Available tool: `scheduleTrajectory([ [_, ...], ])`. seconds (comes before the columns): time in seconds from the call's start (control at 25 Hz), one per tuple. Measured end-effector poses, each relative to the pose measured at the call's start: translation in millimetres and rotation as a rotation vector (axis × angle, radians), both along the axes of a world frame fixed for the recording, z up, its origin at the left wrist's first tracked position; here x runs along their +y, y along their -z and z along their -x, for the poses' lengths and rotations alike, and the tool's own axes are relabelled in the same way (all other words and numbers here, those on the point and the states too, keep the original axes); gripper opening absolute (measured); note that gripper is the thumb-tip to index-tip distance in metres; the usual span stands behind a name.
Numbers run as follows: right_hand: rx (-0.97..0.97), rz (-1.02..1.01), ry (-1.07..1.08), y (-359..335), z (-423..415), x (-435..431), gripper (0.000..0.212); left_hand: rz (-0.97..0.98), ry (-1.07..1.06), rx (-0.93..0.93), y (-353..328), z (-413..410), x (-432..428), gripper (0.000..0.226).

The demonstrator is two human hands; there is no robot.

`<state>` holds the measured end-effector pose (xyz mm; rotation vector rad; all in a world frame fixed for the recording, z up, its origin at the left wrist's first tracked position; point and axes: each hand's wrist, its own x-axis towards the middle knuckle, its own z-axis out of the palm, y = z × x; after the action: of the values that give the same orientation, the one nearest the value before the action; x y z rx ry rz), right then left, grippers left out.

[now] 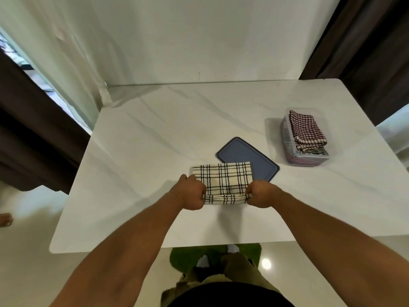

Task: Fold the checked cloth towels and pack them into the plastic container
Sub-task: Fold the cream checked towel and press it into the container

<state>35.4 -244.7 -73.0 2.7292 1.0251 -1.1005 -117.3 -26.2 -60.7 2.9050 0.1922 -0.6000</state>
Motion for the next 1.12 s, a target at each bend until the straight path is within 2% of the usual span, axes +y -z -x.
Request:
scheduleTrajectory([
  [0.08,0.041,-0.07,0.084,1.7,-6.9,-3.1,0.019,0.219,-0.108,0.044,4.6,-5.2,-0.3,0.022],
  [0.2,0.196,-0.401,0.376,2.8,-17.1,-9.7,0.007,0.613,-0.472,0.002,11.0,-13.3,7.3,0.018],
  [0.28,0.373,-0.598,0.576,1.8,-23.2,-12.6,0.017,0.762,-0.731,-0.082,14.5,-20.3,14.0,0.021],
  [0.36,0.451,-0.657,0.666,7.4,-29.9,-10.9,0.02,0.852,-0.916,-0.119,18.4,-26.2,18.5,0.008],
  [0.44,0.432,-0.658,0.701,16.2,-34.9,-4.6,0.019,0.849,-0.986,-0.157,26.4,-32.2,20.5,0.005],
  [0.52,0.306,-0.631,0.683,22.0,-39.2,3.9,0.014,0.774,-0.989,-0.221,35.6,-37.4,20.0,0.008],
  [0.68,0.124,-0.553,0.622,32.2,-51.9,17.9,0.026,0.603,-0.975,-0.292,48.7,-47.7,19.1,0.014],
  [1.12,-0.221,-0.313,0.441,51.8,-60.3,30.5,0.034,0.322,-0.999,-0.242,70.0,-53.8,8.8,0.021],
])
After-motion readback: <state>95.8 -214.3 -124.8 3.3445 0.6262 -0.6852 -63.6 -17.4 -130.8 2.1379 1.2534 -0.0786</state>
